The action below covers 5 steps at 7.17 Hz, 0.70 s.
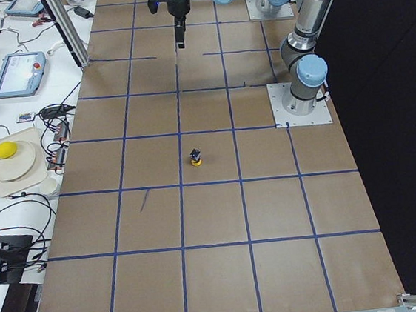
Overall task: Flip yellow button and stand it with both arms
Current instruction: 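Lower the left gripper over the yellow button lying on its side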
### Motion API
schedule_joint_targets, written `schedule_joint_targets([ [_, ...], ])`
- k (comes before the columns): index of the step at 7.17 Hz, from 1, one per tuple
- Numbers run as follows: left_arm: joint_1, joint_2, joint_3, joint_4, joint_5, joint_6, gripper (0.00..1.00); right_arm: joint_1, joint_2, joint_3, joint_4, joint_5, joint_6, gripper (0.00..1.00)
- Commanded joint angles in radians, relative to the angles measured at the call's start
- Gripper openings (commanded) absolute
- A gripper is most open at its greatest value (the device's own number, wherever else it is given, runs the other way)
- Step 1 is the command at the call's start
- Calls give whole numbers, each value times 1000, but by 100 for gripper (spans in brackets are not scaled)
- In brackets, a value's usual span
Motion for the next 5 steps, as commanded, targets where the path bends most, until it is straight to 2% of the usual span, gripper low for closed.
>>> schedule_joint_targets([
  [1, 207, -19, -16, 2, 15, 278, 99, 1, -1, -1, -2, 2, 0, 100],
  [3, 315, -135, -33, 75, 31, 337, 99, -1, -1, -1, 0, 0, -10, 100],
  [5, 387, -203, -48, 105, 30, 442, 99, -3, -1, -1, -2, 3, -11, 100],
])
